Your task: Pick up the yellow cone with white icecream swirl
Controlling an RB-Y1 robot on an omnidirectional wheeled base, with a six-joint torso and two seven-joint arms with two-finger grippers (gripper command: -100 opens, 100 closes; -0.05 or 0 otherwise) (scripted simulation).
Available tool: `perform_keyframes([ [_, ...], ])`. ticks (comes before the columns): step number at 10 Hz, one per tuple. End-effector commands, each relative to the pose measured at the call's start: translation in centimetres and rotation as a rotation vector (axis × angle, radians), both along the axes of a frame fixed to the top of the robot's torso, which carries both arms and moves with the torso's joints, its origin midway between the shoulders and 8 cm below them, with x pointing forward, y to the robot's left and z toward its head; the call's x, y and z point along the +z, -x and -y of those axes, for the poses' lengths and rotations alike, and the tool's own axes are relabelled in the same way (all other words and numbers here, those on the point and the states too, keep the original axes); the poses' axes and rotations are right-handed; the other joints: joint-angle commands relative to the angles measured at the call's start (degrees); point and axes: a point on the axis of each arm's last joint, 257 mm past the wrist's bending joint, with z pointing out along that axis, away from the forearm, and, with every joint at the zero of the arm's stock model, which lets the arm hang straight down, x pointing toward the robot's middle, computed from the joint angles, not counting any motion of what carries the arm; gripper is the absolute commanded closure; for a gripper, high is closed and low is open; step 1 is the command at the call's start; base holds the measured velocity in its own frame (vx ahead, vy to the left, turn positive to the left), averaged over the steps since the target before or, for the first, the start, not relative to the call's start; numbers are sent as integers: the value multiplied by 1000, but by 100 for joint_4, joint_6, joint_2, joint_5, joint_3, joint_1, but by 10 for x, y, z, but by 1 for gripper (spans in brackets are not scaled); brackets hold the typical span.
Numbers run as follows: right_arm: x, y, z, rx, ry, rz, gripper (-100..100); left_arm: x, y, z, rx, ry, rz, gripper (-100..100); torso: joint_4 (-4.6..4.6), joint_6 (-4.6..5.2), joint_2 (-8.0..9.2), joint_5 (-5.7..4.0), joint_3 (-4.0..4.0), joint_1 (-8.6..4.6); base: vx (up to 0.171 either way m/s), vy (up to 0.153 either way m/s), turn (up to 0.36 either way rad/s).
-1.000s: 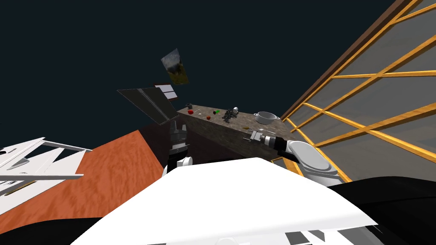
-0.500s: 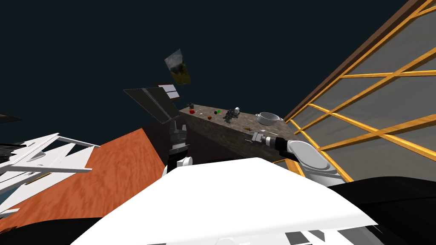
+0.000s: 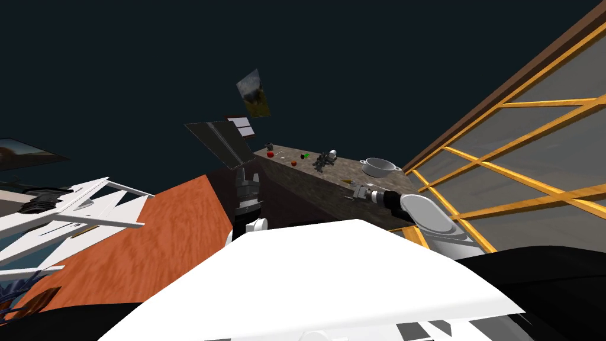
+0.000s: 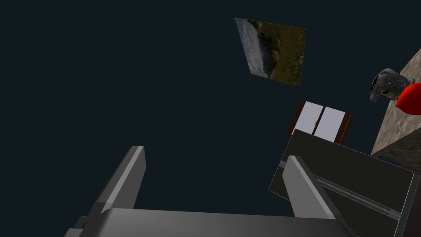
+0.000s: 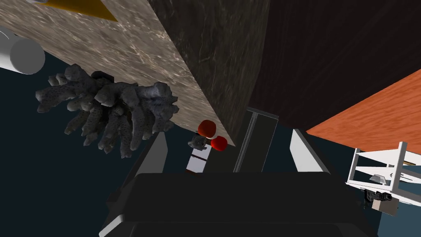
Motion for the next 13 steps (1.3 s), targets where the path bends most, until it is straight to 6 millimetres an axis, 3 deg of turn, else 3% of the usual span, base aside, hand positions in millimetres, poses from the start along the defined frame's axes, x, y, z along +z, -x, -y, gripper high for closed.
perform_keyframes([
  [1,-9,4,15,-6,57,-34,-100,0,0,0,0,0,0,0,0,0,0,0,0,0,23,-19,114],
  [3,-13,4,23,-14,92,-42,-100,0,0,0,0,0,0,0,-1,0,-3,0,-2,-1,13,-13,49],
  [8,-32,16,72,-46,259,-131,-100,0,0,0,0,0,0,0,-1,1,-4,0,-2,-1,20,-20,122],
  [13,-41,25,107,-76,378,-191,-100,0,0,0,0,0,0,0,-1,-1,-6,-1,-3,-2,24,-22,99],
])
